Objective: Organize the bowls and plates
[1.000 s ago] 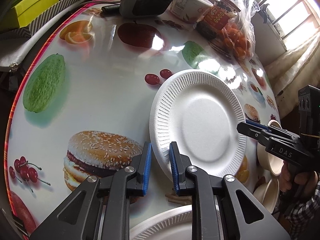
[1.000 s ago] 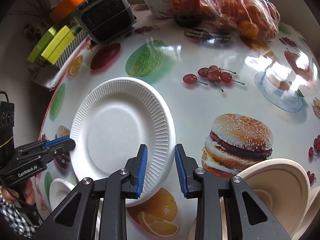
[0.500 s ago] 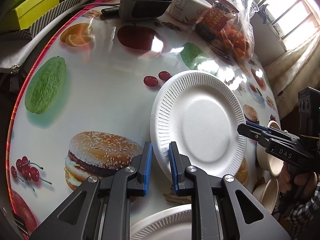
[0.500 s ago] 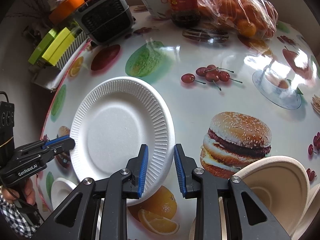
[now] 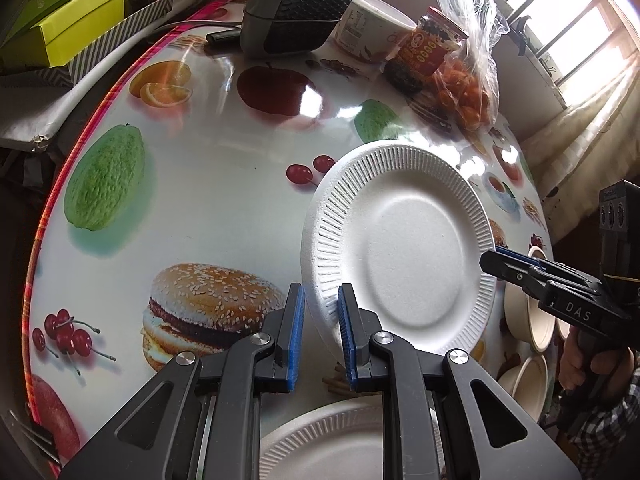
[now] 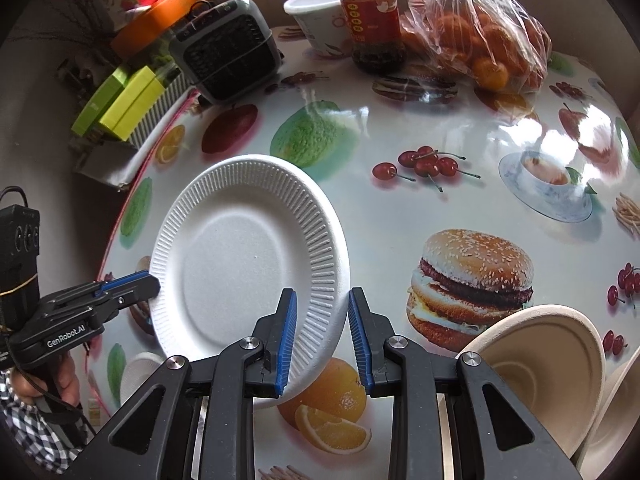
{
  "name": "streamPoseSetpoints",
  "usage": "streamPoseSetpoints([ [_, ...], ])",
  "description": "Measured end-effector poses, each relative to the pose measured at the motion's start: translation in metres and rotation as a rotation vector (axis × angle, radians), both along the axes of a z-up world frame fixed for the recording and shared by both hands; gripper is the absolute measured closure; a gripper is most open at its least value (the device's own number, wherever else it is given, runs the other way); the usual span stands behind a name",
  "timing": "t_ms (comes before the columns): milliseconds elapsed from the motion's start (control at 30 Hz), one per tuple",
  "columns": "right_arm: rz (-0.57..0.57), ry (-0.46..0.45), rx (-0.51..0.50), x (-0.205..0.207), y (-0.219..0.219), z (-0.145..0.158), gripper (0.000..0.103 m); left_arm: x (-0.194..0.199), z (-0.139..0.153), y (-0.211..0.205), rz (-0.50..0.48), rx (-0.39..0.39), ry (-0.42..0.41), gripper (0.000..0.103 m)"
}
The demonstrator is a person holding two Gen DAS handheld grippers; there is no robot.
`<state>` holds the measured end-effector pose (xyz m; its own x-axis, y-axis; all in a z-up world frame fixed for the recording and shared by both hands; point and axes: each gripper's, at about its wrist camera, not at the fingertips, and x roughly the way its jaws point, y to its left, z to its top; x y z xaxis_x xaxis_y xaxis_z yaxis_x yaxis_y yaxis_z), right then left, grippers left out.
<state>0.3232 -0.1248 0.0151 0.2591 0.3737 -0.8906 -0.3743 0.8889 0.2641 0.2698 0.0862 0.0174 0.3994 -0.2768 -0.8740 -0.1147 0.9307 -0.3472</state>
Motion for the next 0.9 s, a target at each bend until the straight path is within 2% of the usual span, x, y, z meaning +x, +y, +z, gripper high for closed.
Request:
streamPoseSetpoints([
  [367, 0.017, -0.032, 0.002, -0.022, 0.003, 0.02, 0.077, -0.02, 0.021, 0.003, 0.003, 0.003, -0.041, 0.085],
  [900, 0.046, -0.048, 0.017, -0.066, 0.011, 0.028, 0.077, -0.062, 0.029, 0.012, 0.008, 0.004, -0.065, 0.085],
])
